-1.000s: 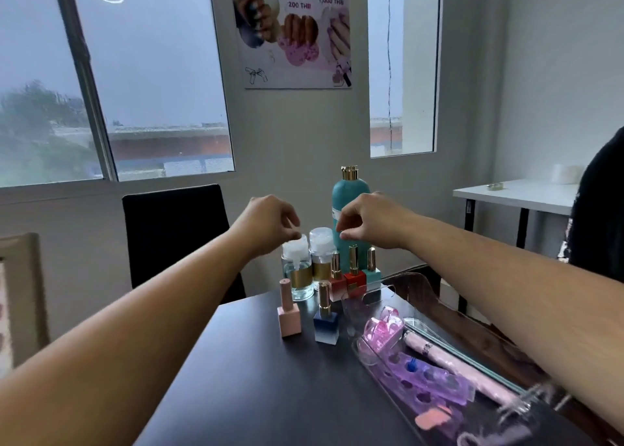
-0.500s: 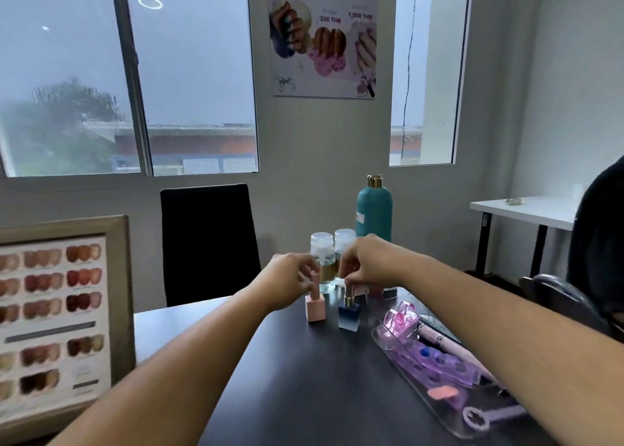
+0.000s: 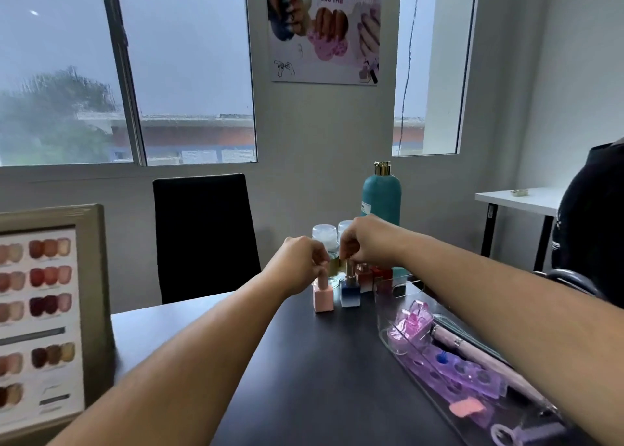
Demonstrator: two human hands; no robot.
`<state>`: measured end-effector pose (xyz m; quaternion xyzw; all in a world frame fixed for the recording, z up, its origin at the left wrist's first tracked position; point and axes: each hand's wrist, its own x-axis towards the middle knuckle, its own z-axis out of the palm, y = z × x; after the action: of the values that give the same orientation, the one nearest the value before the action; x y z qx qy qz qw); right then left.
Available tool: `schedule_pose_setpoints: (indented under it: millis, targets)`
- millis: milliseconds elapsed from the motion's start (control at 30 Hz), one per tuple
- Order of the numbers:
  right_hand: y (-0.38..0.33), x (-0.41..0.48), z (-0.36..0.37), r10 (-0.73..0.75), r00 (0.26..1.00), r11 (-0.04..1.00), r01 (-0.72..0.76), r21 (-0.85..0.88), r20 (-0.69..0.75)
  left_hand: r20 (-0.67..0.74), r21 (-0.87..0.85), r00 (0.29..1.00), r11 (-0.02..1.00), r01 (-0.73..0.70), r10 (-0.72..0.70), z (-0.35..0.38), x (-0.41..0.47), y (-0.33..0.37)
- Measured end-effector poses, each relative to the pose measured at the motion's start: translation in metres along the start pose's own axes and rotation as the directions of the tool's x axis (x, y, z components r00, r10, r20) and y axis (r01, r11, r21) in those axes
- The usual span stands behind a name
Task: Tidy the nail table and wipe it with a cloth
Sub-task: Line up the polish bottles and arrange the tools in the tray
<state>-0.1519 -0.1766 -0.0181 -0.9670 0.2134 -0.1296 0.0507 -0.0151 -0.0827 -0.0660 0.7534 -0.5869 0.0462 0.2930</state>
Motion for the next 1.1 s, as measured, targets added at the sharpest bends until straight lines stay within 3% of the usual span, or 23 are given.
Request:
schedule_pose_setpoints:
  millis: [500,1100]
  targets:
    - [0.019,0.028,0.012,-0.012,0.999,1.0,0.011,-0.016,-0.037,-0.159,-0.006,0.986,0.999,0.042,-0.043,0.026,0.018,0.001]
    - [0.028,0.033,0.017,-0.012,0.998,1.0,0.014,0.027,-0.063,-0.151,-0.026,0.988,0.999,0.019,-0.023,0.03,0.028,-0.001]
